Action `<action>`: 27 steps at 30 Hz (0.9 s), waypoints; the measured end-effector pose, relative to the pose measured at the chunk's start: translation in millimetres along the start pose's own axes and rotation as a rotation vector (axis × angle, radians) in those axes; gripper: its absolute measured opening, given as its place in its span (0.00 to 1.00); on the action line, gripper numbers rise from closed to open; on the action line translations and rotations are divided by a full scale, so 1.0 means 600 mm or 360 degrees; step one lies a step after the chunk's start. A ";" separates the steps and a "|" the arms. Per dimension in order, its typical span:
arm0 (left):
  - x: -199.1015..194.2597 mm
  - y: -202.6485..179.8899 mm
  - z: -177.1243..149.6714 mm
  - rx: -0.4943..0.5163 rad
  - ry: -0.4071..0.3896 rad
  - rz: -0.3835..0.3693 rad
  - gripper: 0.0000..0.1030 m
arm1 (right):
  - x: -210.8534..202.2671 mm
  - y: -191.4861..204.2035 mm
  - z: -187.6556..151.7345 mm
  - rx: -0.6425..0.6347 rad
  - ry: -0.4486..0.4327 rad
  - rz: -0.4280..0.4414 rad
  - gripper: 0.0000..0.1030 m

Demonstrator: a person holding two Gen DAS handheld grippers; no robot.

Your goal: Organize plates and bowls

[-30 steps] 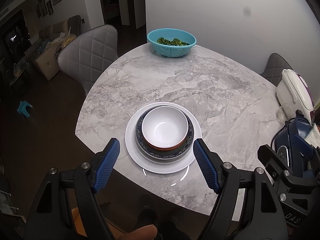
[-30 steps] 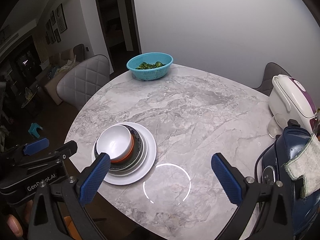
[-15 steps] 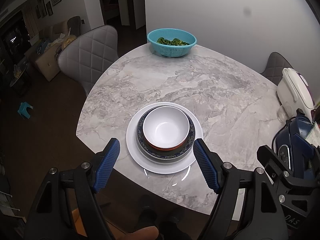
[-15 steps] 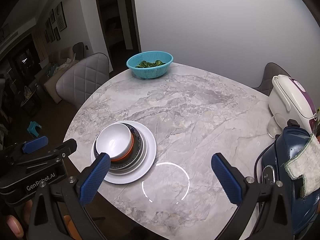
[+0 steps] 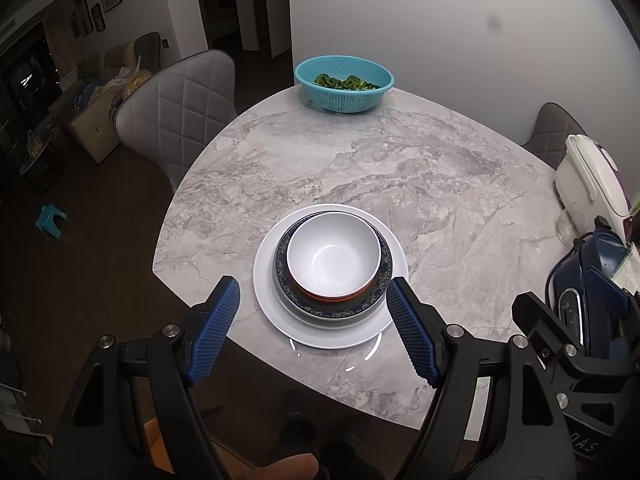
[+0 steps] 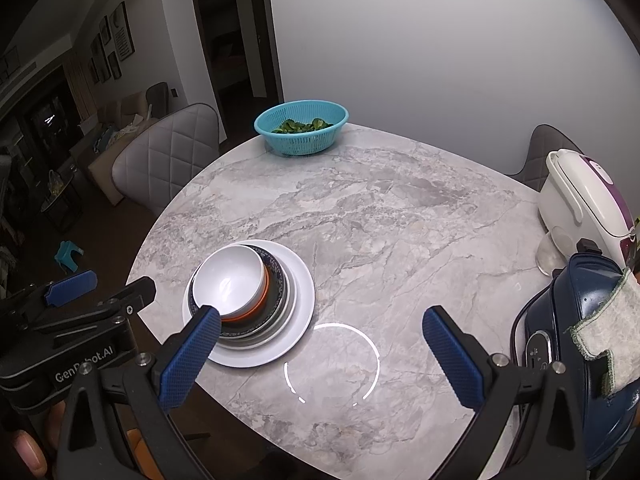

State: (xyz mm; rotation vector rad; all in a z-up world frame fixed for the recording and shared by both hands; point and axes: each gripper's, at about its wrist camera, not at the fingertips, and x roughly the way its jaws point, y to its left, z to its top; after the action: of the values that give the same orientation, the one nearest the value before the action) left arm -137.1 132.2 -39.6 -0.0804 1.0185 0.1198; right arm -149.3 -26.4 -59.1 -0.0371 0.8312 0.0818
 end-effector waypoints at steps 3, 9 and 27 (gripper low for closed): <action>0.001 0.000 0.000 0.0000 0.0002 -0.0003 0.73 | 0.001 0.001 -0.002 0.0000 0.0001 -0.0001 1.00; 0.001 -0.001 -0.001 0.0000 0.0001 -0.0002 0.73 | 0.003 0.002 -0.003 -0.0002 0.0004 0.0001 1.00; 0.006 0.001 0.004 0.0007 0.0004 -0.0003 0.73 | 0.007 0.002 -0.004 -0.0005 0.0011 0.0002 1.00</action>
State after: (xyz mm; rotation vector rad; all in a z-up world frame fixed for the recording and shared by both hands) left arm -133.7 133.4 -41.2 -0.0775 1.0212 0.1153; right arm -148.4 -25.2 -63.6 -0.0402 0.8378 0.0841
